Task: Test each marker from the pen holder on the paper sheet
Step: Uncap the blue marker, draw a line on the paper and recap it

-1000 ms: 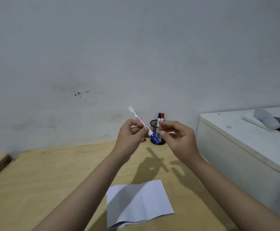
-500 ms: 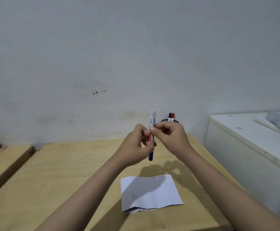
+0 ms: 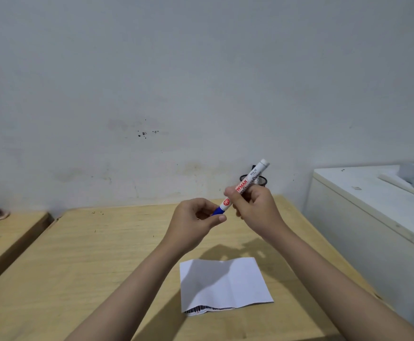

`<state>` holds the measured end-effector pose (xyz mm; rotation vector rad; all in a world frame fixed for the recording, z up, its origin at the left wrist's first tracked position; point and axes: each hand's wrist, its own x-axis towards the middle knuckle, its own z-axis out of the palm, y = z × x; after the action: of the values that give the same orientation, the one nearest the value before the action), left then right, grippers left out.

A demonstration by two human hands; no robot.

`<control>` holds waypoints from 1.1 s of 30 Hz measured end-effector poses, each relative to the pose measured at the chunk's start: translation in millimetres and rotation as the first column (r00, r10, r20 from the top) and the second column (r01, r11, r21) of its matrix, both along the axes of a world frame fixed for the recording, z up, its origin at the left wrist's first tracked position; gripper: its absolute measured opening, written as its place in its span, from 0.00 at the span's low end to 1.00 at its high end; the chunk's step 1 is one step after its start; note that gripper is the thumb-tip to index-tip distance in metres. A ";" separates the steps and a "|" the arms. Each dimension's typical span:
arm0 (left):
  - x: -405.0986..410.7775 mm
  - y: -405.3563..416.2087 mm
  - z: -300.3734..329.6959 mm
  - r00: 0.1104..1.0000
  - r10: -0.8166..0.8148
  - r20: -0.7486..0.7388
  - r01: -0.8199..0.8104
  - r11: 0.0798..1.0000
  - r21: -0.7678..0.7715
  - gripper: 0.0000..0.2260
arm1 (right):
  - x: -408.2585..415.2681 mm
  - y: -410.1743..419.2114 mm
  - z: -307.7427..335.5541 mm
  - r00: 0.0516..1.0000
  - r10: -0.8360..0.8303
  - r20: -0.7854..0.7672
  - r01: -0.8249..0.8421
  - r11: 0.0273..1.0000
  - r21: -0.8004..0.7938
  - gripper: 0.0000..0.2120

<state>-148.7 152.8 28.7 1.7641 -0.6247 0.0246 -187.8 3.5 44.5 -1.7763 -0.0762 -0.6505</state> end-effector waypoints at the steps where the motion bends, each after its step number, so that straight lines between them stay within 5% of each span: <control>1: 0.0 0.5 -0.4 1.000 0.004 -0.001 -0.004 1.000 0.002 0.03 | 1.6 0.5 -1.6 1.000 0.001 -0.010 -0.002 1.000 -0.025 0.11; 9: 15.6 14.8 -9.5 0.969 -0.154 -0.194 0.150 0.988 -0.034 0.03 | 11.1 -6.0 -3.2 0.997 0.068 -0.024 -0.065 0.993 0.100 0.11; 18: 56.9 38.5 -48.7 0.973 0.163 -0.163 -0.109 0.949 0.295 0.09 | 14.2 -8.9 -35.9 0.992 0.060 -0.115 -0.052 0.996 0.072 0.11; 23: 68.1 39.6 -75.6 0.970 0.194 -0.148 -0.108 0.884 0.455 0.14 | 15.7 -3.5 -59.0 0.984 0.070 -0.163 -0.052 0.992 0.112 0.11; 33: 72.0 42.5 -91.1 0.971 0.142 -0.194 -0.049 0.907 0.418 0.23 | 16.1 9.3 -66.9 0.976 0.116 -0.185 -0.078 0.976 0.201 0.07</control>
<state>-76.8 195.3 -62.4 2.1685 -0.3963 -0.2501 -171.7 12.8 -22.4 -1.6290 0.0338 -0.3954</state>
